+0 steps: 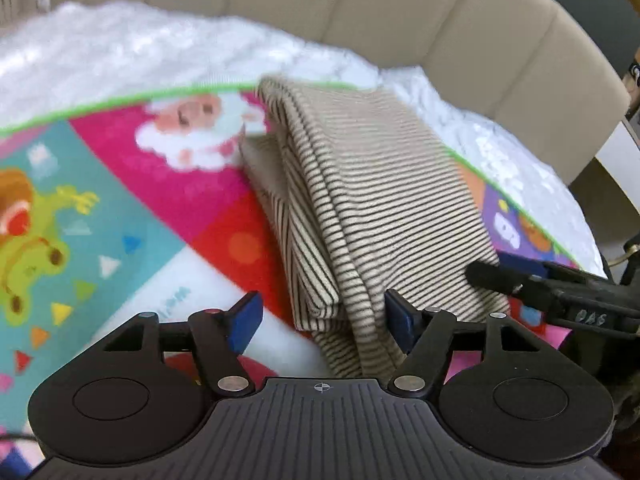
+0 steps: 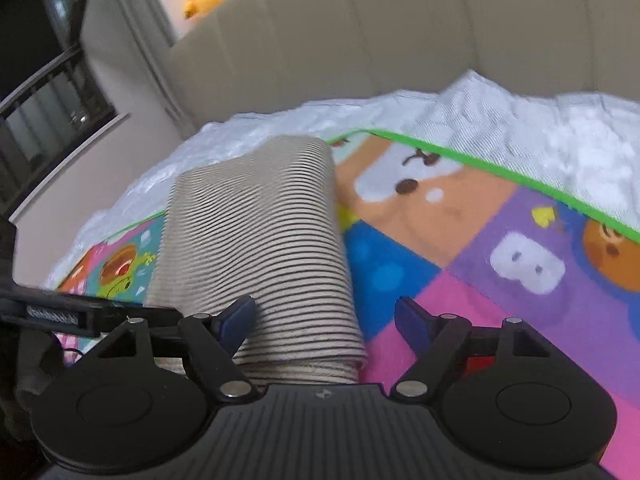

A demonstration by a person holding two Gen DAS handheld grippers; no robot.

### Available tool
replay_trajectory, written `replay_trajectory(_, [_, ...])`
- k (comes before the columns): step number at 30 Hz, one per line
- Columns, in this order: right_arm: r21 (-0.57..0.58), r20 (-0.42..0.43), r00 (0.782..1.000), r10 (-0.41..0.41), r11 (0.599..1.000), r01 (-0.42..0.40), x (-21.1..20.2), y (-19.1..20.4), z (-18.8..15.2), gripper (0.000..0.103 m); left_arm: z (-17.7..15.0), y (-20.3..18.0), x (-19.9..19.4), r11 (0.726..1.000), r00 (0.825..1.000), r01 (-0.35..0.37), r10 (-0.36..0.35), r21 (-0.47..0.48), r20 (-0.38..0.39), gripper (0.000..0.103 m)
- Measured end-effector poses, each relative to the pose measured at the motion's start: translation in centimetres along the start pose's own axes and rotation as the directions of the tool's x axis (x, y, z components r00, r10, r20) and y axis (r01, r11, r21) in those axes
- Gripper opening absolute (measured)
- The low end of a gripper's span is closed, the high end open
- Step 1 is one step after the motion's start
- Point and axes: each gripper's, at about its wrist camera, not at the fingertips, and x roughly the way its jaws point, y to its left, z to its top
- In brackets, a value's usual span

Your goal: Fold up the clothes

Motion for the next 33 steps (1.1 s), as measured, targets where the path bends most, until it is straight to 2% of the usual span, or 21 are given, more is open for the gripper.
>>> replay_trajectory(3, [-0.01, -0.017, 1.0, 0.01, 1.0, -0.011, -0.1, 0.3, 0.0, 0.077, 2.4, -0.6, -1.5, 1.0, 0.997, 0.012, -0.01, -0.021, 0.081, 0.074])
replay_trajectory(4, [-0.015, -0.018, 1.0, 0.011, 1.0, -0.011, -0.2, 0.5, -0.1, 0.077, 3.9, -0.5, -1.6, 0.999, 0.994, 0.024, -0.019, -0.044, 0.104, 0.082])
replay_trajectory(5, [-0.018, -0.017, 1.0, 0.011, 1.0, -0.012, -0.2, 0.5, -0.1, 0.077, 5.1, -0.4, -1.1, 0.997, 0.994, 0.025, -0.018, -0.069, 0.11, 0.091])
replay_trajectory(7, [-0.015, -0.007, 1.0, 0.018, 1.0, -0.018, -0.2, 0.5, -0.2, 0.077, 7.5, 0.0, 0.4, 0.993, 0.995, 0.014, -0.001, -0.117, 0.103, 0.091])
replay_trajectory(9, [0.006, 0.004, 1.0, 0.028, 1.0, -0.028, -0.3, 0.1, -0.2, 0.077, 8.7, 0.1, 2.7, 0.992, 0.997, -0.02, 0.029, -0.123, 0.073, 0.08])
replay_trajectory(10, [0.022, 0.007, 0.999, 0.032, 0.999, -0.032, -0.4, -0.1, -0.2, 0.077, 8.9, -0.1, 4.0, 0.994, 0.998, -0.036, 0.042, -0.1, 0.054, 0.051])
replay_trajectory(12, [0.057, 0.013, 0.999, 0.032, 0.998, -0.033, -0.4, -0.8, -0.1, 0.077, 8.6, -0.1, 4.3, 0.996, 0.996, -0.067, 0.071, -0.064, 0.061, 0.039])
replay_trajectory(14, [0.086, 0.031, 0.999, 0.033, 0.996, -0.035, -0.7, -1.3, 0.1, 0.077, 8.1, 0.2, 1.9, 0.995, 0.993, -0.012, 0.024, -0.102, 0.119, 0.011])
replay_trajectory(16, [0.116, 0.051, 0.997, 0.053, 0.991, -0.059, -0.9, -1.8, 0.4, 0.077, 7.3, 0.7, -0.3, 0.993, 0.986, -0.013, 0.032, -0.118, 0.161, 0.011])
replay_trajectory(17, [0.128, 0.056, 0.996, 0.063, 0.989, -0.07, -0.9, -2.0, 0.5, 0.077, 6.9, 1.1, -0.3, 0.993, 0.986, -0.048, 0.065, -0.112, 0.152, 0.011])
replay_trajectory(18, [0.137, 0.054, 0.996, 0.067, 0.988, -0.074, -0.8, -2.1, 0.6, 0.077, 6.2, 1.6, 0.6, 0.989, 0.986, -0.117, 0.126, -0.094, 0.108, 0.011])
replay_trajectory(20, [0.141, 0.034, 0.998, 0.053, 0.988, -0.057, -0.4, -2.1, 0.5, 0.077, 4.8, 2.6, 2.6, 0.967, 0.968, -0.249, 0.25, -0.048, 0.024, 0.011])
replay_trajectory(21, [0.128, 0.017, 0.999, 0.032, 0.991, -0.034, -0.1, -2.0, 0.3, 0.077, 4.1, 3.2, 3.4, 0.962, 0.963, -0.271, 0.271, -0.043, -0.001, 0.011])
replay_trajectory(23, [0.091, -0.01, 1.0, 0.0, 0.996, 0.0, 0.4, -1.6, 0.0, 0.077, 3.2, 4.4, 3.1, 0.963, 0.972, -0.231, 0.235, -0.135, 0.012, 0.012])
replay_trajectory(24, [0.074, -0.018, 1.0, -0.007, 0.997, 0.008, 0.4, -1.3, -0.1, 0.077, 2.7, 5.0, 2.9, 0.961, 0.976, -0.21, 0.217, -0.18, 0.019, 0.014])
replay_trajectory(26, [0.046, -0.029, 1.0, -0.011, 0.999, 0.012, 0.6, -0.8, -0.2, 0.077, 2.8, 5.3, 1.7, 0.954, 0.987, -0.138, 0.156, -0.266, 0.048, 0.036])
replay_trajectory(27, [0.035, -0.036, 0.999, -0.013, 0.999, 0.014, 0.7, -0.6, -0.3, 0.077, 2.9, 5.0, 0.9, 0.954, 0.988, -0.104, 0.133, -0.281, 0.084, 0.04])
replay_trajectory(28, [0.025, -0.045, 0.999, -0.006, 1.0, 0.007, 0.7, -0.3, -0.4, 0.077, 3.0, 4.7, 0.2, 0.953, 0.987, -0.07, 0.11, -0.295, 0.121, 0.049])
replay_trajectory(31, [-0.026, -0.07, 0.997, 0.024, 0.999, -0.026, 0.6, 1.1, -0.9, 0.077, 3.4, 3.5, -0.8, 0.946, 0.969, 0.131, -0.059, -0.296, 0.24, 0.089])
replay_trajectory(32, [-0.07, -0.076, 0.997, 0.026, 0.997, -0.032, 0.5, 2.0, -1.2, 0.077, 3.2, 3.1, -0.2, 0.95, 0.969, 0.141, -0.075, -0.278, 0.235, 0.095])
replay_trajectory(33, [-0.115, -0.078, 0.997, 0.024, 0.993, -0.032, 0.3, 2.7, -1.4, 0.077, 3.1, 2.8, 0.3, 0.954, 0.969, 0.151, -0.091, -0.26, 0.229, 0.095])
